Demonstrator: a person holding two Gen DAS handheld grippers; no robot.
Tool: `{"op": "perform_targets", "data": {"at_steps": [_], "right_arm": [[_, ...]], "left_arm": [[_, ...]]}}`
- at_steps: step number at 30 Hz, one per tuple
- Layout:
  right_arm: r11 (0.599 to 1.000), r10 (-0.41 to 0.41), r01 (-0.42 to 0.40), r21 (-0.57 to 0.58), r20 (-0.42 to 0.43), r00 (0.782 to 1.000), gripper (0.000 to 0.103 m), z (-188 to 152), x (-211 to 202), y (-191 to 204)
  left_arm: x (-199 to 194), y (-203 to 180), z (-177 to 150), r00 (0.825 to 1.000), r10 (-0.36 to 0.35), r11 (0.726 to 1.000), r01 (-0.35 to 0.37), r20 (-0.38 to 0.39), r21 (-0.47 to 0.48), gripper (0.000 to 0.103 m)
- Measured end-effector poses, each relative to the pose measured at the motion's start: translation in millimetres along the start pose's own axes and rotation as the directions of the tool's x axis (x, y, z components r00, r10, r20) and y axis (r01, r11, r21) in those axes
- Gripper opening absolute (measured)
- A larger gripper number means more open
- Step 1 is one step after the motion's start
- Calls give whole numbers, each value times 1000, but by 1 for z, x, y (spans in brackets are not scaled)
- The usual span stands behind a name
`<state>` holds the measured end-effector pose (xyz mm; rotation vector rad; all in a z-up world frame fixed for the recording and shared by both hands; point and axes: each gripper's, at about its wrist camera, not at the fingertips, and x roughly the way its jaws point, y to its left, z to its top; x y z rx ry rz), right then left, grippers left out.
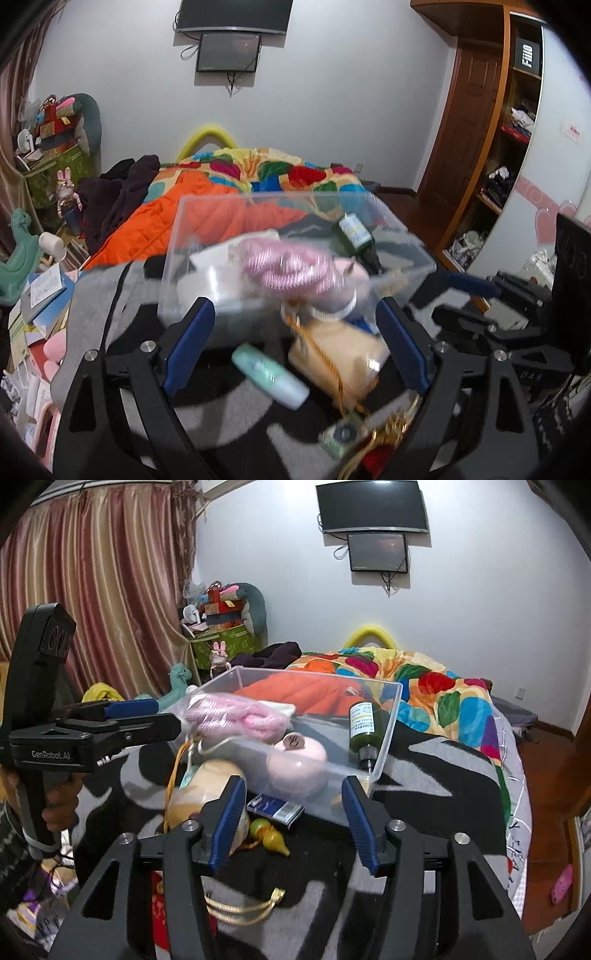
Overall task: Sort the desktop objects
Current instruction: 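Grasp the red pouch with gold drawstring with the right tool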
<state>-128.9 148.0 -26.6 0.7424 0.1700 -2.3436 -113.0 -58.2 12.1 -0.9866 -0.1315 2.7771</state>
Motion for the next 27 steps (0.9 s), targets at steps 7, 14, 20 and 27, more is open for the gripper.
{"op": "perform_targets", "data": {"at_steps": [7,14,20,27], "right_arm": [[1000,15,-15,5,-16,1000,64,-15,-11,11],[989,147,-149,-18,-86,985,73,-49,-15,39],[978,190,-201,-54,-168,967,73,-67,6,66],[986,130,-147,-75,-199,971,60,-82,29,82]], "left_arm": [[-17,-4,-34,998,62,996,-62,3,59,94],[-20,8,-60,996,72,997,-71,-51,16,95],[-22,25,-79,993,60,997,-65,-98,-50,95],[-23,30,-91,989,62,994,-73,-132,-82,95]]}}
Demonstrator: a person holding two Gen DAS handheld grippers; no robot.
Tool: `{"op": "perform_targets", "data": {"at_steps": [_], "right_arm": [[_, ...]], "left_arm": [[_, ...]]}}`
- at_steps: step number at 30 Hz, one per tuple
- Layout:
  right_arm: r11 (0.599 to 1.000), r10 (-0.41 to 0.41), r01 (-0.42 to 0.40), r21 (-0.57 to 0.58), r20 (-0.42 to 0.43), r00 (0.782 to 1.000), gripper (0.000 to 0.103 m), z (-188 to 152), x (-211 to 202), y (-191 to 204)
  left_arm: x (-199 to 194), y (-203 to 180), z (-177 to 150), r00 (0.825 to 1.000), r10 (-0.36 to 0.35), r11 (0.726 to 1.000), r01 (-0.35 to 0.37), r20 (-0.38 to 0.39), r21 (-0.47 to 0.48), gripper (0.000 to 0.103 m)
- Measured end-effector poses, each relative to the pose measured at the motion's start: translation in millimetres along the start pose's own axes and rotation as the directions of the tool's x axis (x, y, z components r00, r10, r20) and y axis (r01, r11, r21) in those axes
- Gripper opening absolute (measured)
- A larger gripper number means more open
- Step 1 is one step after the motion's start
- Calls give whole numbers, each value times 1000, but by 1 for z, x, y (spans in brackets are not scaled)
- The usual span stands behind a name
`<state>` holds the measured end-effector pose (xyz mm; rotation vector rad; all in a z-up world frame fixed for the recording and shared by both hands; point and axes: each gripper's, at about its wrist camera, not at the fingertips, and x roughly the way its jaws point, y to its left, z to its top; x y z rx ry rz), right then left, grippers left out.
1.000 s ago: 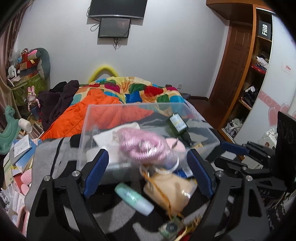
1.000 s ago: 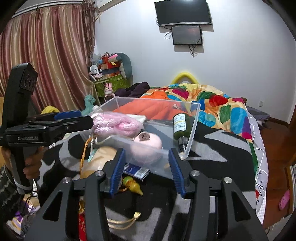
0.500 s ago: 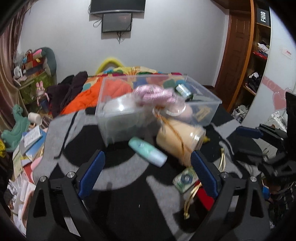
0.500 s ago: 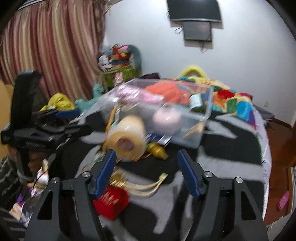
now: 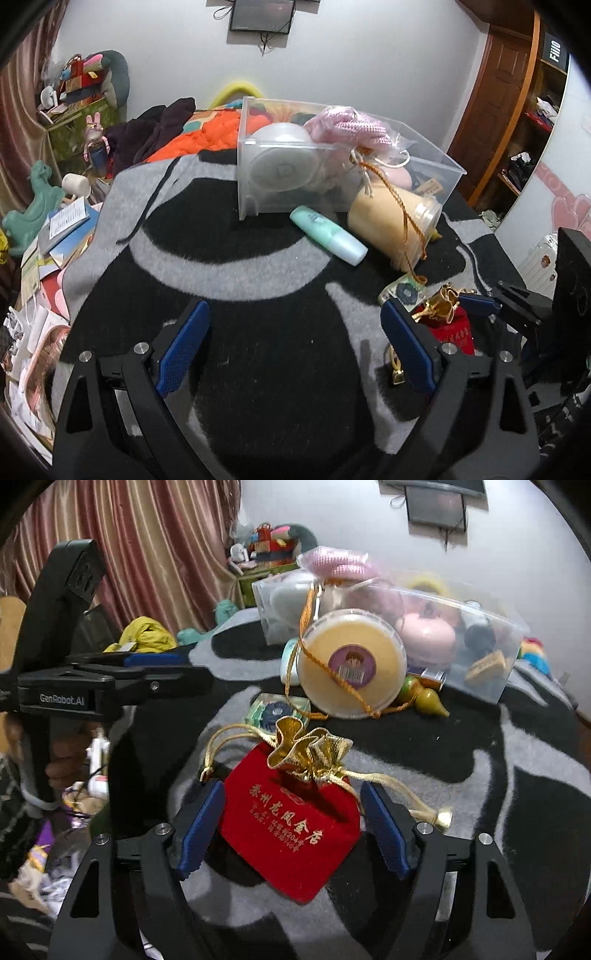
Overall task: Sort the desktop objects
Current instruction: 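Grasp the red pouch with gold drawstring with the right tool, then grasp the small green square tag with the left tool while the right tool holds the red pouch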
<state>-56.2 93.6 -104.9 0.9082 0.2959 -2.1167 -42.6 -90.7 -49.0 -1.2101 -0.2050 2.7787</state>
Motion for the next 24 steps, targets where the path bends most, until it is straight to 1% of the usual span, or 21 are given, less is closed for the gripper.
{"op": "perform_targets", "data": {"at_steps": [1,2,4,5,6,11,14,19,21,23,24], "right_arm": [[1000,-13,13,-9,-2,1000,51,0,0,1],[1000,-12,12,-2,0,1000,49,0,-1,0],[1000,16,-16,25,0,1000,33,0,-2,-6],[999,23,-23,35,4,1000,32,0,-3,-8],[998,27,-27,49,11,1000,28,-1,-5,-10],[992,20,-29,127,74,997,26,-3,-29,-31],[983,-24,3,185,115,993,26,-2,-48,-53],[962,-80,37,269,149,986,26,-3,-66,-80],[956,-90,44,291,147,985,26,-3,-66,-87],[954,-86,40,298,141,986,26,-3,-62,-88],[953,-76,31,300,140,987,26,-3,-59,-88]], "left_arm": [[1,-1,-1,1000,-1,1000,1,-4,1,95],[2,-2,-1,1000,-3,1000,3,-8,3,95],[5,-6,-1,1000,-6,1000,7,-13,11,95],[6,-8,-1,1000,-8,1000,8,-15,17,95],[7,-12,-2,1000,-9,1000,9,-15,26,95],[12,-27,-1,1000,-17,997,18,-18,71,95],[14,-36,0,999,-28,996,30,-18,88,95],[21,-50,3,999,-47,993,48,-14,111,95],[24,-58,3,998,-65,989,65,-10,136,91],[27,-69,1,998,-59,982,58,-3,178,75],[29,-74,0,999,-48,978,48,-1,203,70]]}}
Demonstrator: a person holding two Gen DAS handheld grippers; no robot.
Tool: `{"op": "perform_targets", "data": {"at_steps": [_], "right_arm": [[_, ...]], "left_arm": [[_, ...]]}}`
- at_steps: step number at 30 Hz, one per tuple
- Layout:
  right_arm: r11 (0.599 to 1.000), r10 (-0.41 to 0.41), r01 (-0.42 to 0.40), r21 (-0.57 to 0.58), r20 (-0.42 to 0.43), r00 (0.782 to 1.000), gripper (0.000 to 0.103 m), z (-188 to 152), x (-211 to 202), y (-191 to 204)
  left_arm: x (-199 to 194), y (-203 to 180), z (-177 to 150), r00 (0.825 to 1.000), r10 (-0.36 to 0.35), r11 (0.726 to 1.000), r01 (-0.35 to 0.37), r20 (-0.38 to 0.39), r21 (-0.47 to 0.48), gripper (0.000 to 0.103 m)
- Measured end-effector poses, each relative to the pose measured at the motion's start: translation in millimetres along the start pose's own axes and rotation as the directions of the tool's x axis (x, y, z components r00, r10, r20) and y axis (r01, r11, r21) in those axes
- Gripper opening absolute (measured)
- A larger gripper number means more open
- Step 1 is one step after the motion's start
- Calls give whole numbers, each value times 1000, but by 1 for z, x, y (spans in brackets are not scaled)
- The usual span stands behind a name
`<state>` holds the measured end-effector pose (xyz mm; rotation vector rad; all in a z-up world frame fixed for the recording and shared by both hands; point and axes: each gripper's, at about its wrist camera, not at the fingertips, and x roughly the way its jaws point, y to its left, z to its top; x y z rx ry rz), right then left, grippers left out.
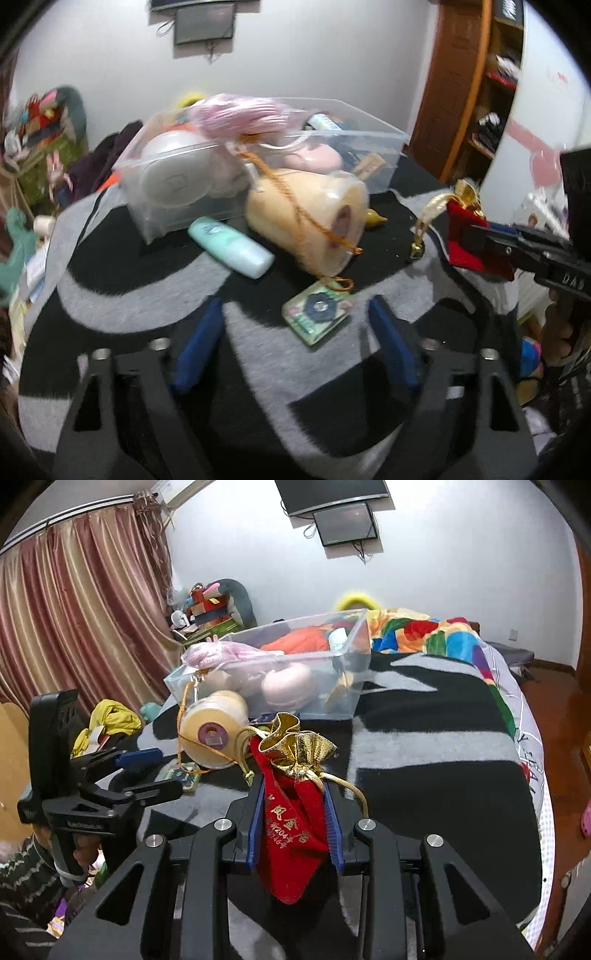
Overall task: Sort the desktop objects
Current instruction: 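Grasp the small green square tag with the left tool while the right tool holds the red pouch, then carry the green tag into the box with the left tool while the right tool drops the pouch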
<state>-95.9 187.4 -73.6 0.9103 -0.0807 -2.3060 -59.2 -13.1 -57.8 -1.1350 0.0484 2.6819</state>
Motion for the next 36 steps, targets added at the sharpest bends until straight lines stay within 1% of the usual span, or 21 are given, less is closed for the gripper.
{"op": "perform_targets", "data": {"at_steps": [2,5,6,8,13,16,19,22,25,31,36], "right_arm": [[1000,13,-13,0,-6,1000,26,-1,3,2],[1000,15,-15,-14,-10,1000,26,-4,2,3],[1000,13,-14,-19,-11,1000,27,-4,2,4],[1000,17,-17,-20,-12,1000,27,-5,1,4],[1000,18,-18,-5,-17,1000,27,-6,2,0],[1000,18,-18,0,-23,1000,27,-6,4,0],[1000,17,-17,-3,-24,1000,27,-5,4,1],[1000,13,-13,-11,-19,1000,27,-4,2,3],[1000,8,-9,-20,-15,1000,27,0,1,6],[998,3,-2,-56,20,1000,27,17,-5,11],[995,-7,13,-94,61,998,27,34,-14,16]], "left_arm": [[6,-6,0,1000,14,1000,-13,-8,23,51],[11,-6,0,1000,8,1000,-8,-7,17,40],[9,-6,-1,1000,3,1000,-3,-4,19,39],[6,-6,-1,1000,1,1000,-1,0,32,39],[-6,6,-7,1000,31,999,-31,-1,25,39],[-16,18,-12,998,57,998,-57,6,0,39],[-24,31,-14,997,72,996,-71,17,-49,39],[-34,43,-13,995,89,993,-85,40,-88,39],[-43,50,-8,992,102,990,-94,71,-105,39],[-61,53,7,983,119,990,-106,141,-97,39],[-70,52,25,974,117,991,-102,193,-85,39]]}}
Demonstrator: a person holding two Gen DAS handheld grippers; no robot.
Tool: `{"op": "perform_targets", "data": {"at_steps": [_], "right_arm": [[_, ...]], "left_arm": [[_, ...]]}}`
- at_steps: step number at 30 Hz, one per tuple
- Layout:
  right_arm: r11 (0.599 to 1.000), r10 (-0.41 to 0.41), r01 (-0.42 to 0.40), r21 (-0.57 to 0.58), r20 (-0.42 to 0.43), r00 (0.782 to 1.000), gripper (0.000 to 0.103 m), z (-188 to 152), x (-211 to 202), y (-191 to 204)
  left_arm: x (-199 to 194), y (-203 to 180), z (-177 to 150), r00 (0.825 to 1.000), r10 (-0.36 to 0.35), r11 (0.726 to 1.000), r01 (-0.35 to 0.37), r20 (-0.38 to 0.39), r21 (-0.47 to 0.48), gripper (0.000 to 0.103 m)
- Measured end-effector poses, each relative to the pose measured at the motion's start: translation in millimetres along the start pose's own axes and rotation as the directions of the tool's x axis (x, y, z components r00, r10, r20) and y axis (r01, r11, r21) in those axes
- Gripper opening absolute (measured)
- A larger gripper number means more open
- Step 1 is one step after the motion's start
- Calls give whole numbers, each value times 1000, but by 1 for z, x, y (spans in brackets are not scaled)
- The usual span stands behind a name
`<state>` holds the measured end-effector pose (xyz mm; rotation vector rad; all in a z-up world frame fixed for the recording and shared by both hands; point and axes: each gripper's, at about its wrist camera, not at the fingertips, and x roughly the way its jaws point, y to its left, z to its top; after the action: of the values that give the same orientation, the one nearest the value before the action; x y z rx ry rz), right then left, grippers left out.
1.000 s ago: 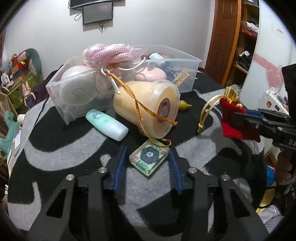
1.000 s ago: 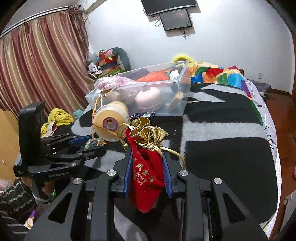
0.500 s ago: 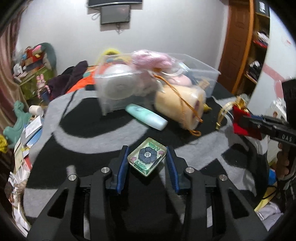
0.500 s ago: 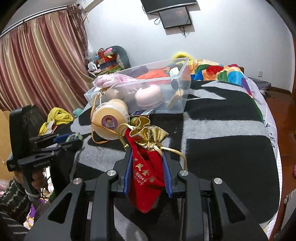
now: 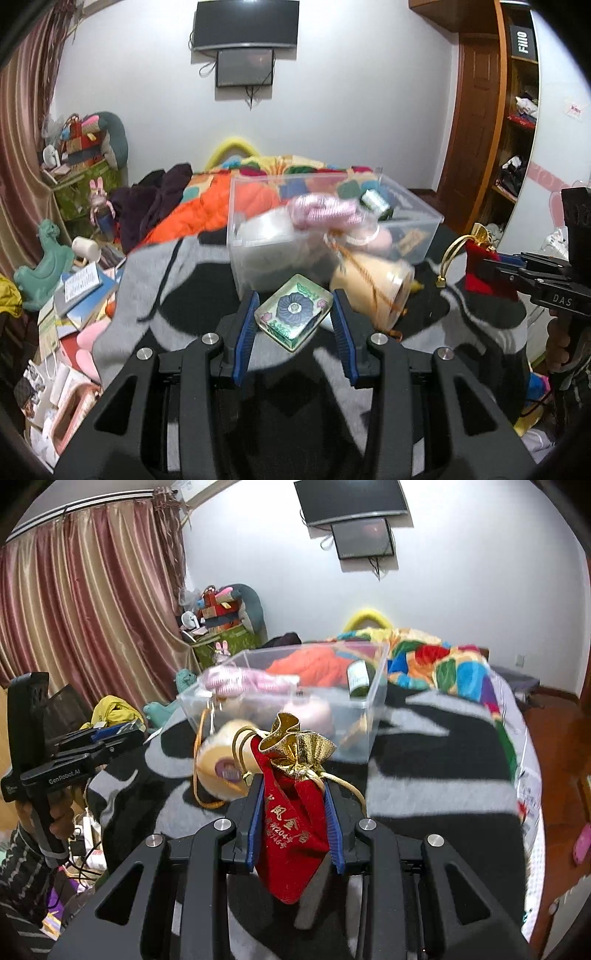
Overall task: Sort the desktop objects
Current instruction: 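Carry the green tag into the box with the left tool while the right tool drops the pouch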
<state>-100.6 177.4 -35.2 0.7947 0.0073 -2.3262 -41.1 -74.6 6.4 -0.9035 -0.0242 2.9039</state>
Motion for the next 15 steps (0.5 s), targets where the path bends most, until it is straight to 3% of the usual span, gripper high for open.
{"op": "perform_targets", "data": {"at_steps": [7,15], "right_arm": [[1000,-7,9,-26,75,997,28,29,-7,2],[999,31,-30,-17,125,992,29,53,4,9]], "left_arm": [[-1,-6,23,998,-7,1000,5,61,24,39],[12,-14,35,996,-55,998,55,74,-1,39]]}}
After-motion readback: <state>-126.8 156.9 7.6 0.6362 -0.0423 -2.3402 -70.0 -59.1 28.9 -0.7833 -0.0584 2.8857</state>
